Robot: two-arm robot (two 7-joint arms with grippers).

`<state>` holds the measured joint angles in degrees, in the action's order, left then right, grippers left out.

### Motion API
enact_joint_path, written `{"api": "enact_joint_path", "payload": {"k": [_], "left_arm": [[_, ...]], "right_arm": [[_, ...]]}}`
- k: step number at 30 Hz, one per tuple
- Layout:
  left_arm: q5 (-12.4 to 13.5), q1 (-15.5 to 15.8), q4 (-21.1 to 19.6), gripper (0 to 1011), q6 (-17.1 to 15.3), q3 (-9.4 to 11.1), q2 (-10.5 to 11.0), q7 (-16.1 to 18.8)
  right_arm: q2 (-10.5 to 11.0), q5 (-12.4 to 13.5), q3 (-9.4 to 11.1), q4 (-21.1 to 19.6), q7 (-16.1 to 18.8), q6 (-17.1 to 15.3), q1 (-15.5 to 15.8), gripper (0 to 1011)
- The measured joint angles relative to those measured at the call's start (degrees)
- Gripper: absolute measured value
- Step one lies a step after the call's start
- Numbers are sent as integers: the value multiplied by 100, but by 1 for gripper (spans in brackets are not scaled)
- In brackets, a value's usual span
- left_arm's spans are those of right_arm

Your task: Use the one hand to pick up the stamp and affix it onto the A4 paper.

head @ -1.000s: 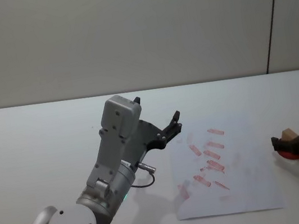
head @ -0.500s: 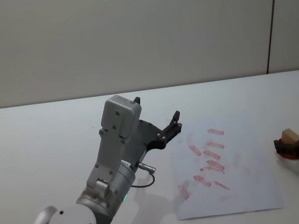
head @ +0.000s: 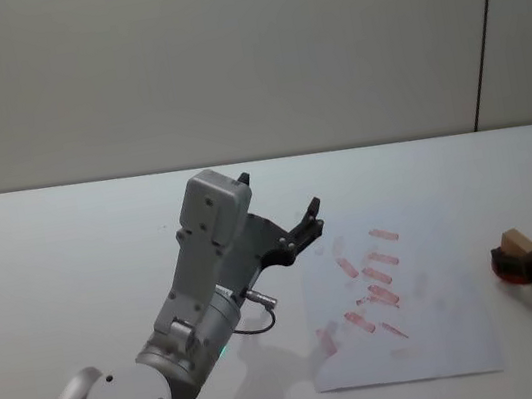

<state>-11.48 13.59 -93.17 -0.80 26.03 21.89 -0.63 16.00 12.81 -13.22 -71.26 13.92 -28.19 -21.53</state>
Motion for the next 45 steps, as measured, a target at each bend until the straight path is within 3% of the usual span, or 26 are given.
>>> {"api": "enact_joint_path", "payload": {"k": [23, 45], "left_arm": [[0, 0, 0, 1002, 0, 0, 0, 0], [0, 0, 0, 1002, 0, 0, 0, 0]], "right_arm": [[-6, -19, 0, 45, 9, 23, -13, 217], [-14, -23, -14, -6, -10, 37, 6, 218]]}}
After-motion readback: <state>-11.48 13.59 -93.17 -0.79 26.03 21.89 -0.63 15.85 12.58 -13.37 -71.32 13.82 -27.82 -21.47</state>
